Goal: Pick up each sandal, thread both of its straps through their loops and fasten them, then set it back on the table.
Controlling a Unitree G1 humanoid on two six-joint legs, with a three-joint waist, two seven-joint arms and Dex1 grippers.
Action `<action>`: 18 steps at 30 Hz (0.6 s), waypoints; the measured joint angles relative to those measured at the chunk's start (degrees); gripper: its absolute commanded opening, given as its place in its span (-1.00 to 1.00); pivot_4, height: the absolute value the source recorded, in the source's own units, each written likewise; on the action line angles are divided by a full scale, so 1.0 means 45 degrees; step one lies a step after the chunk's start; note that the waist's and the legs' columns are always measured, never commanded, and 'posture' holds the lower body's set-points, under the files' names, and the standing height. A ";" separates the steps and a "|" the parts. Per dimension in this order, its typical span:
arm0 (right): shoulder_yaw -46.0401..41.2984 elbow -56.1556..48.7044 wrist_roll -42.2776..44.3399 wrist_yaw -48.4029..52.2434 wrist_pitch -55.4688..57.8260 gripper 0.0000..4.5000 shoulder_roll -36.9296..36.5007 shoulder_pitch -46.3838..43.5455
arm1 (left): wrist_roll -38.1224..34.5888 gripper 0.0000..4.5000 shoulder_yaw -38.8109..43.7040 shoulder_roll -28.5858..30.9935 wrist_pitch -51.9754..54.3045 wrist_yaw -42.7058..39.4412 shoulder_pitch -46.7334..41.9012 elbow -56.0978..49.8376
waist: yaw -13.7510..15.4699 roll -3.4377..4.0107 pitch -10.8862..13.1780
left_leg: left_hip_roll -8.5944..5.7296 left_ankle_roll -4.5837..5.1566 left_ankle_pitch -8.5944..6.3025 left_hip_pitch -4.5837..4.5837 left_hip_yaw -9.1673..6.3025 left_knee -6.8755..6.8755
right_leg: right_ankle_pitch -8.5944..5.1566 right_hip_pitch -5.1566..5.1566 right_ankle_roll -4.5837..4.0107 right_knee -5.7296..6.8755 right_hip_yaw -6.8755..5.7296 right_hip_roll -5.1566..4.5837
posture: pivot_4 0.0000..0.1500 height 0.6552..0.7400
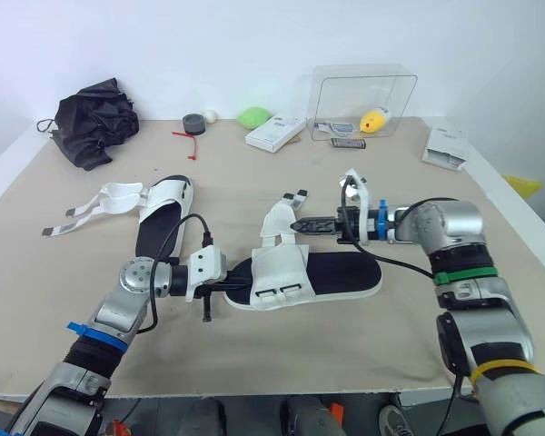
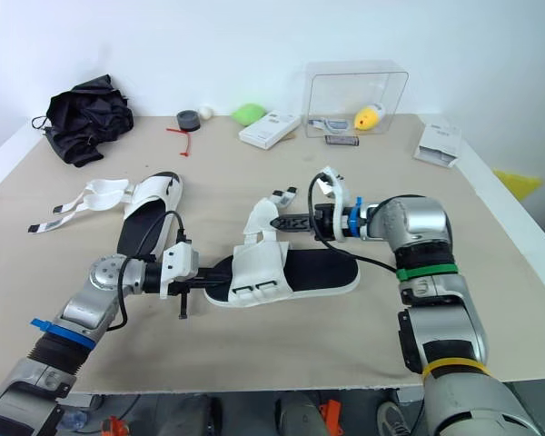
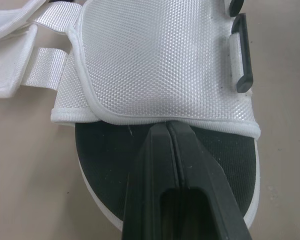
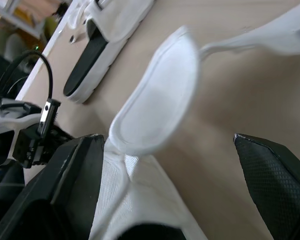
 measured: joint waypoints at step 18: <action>-0.2752 0.5934 -0.0278 -0.0732 -0.3231 0.97 0.2702 -0.2459 | -0.0002 -1.00 0.0044 0.0007 0.0042 -0.0061 -0.0041 -0.0028 | -0.0025 0.0002 0.0001 | -0.0004 0.0001 0.0000 -0.0021 -0.0008 -0.0004 | -0.0001 -0.0012 0.0001 -0.0005 -0.0004 -0.0003 | 1.00 1.00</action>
